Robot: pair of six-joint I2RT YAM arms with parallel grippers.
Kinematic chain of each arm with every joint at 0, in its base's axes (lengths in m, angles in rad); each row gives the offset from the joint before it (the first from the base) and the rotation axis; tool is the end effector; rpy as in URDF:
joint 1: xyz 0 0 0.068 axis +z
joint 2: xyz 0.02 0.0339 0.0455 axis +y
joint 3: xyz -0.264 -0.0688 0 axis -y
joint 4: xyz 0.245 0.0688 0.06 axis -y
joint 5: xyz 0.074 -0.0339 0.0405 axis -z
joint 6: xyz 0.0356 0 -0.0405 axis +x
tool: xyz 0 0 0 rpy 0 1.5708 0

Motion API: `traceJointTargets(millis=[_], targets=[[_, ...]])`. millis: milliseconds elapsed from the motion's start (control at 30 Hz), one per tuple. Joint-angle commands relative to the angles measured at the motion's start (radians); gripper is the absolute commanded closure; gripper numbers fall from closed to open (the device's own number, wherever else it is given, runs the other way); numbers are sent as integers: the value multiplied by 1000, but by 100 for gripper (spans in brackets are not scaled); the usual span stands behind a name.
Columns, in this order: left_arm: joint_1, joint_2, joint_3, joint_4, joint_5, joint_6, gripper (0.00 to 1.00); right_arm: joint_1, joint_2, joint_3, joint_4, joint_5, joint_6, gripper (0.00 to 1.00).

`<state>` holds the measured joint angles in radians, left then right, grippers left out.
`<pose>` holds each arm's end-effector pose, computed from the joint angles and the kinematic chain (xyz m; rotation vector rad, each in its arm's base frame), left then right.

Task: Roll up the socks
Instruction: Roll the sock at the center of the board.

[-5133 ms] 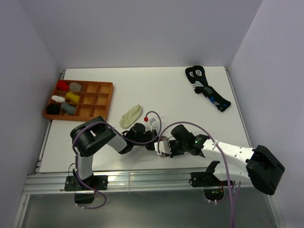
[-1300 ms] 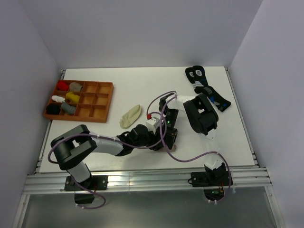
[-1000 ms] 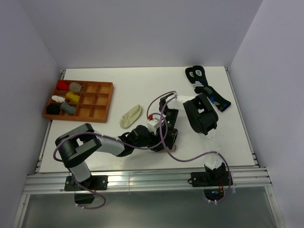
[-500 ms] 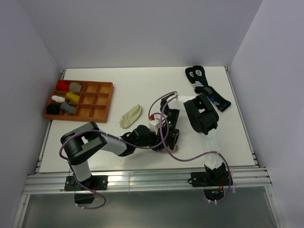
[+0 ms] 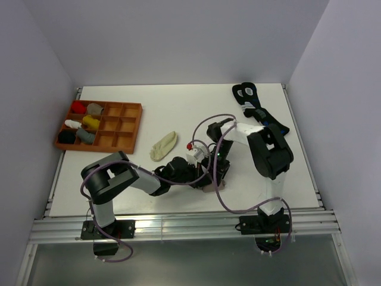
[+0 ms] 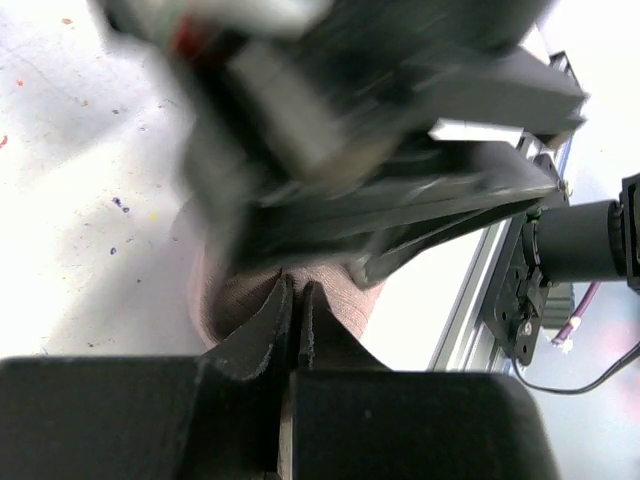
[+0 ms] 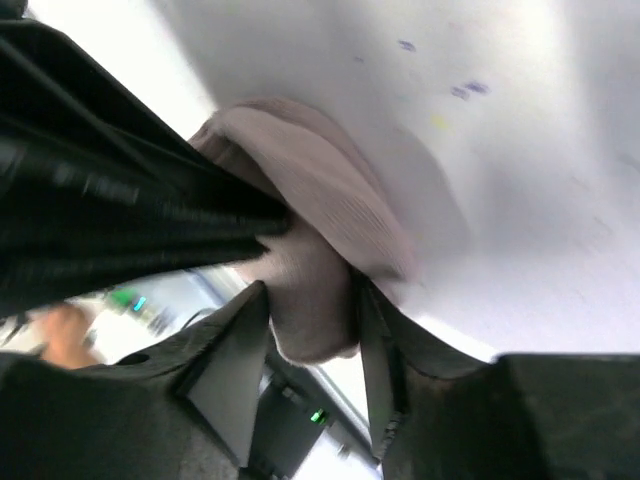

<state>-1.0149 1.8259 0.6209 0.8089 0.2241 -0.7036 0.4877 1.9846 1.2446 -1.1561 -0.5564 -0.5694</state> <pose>0.1677 -0.2850 0.1197 0.5056 2.1554 -1.2753 0.2688 0.1639 0.1356 1.2683 -2.4259 -0.7986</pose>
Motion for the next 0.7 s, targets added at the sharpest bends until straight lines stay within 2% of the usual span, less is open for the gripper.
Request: traceJointTargets(millis=[0, 200, 333, 667], targets=[[-14, 61, -49, -160, 0, -19, 100, -37, -131, -49, 265, 82, 37, 52], [-14, 65, -41, -203, 0, -34, 100, -86, -349, -135, 355, 127, 33, 50], [-5, 76, -30, -229, 11, -43, 100, -101, -438, -207, 400, 136, -9, 49], [38, 98, -12, -301, 69, -114, 100, -98, -765, -456, 538, 154, -230, 47]])
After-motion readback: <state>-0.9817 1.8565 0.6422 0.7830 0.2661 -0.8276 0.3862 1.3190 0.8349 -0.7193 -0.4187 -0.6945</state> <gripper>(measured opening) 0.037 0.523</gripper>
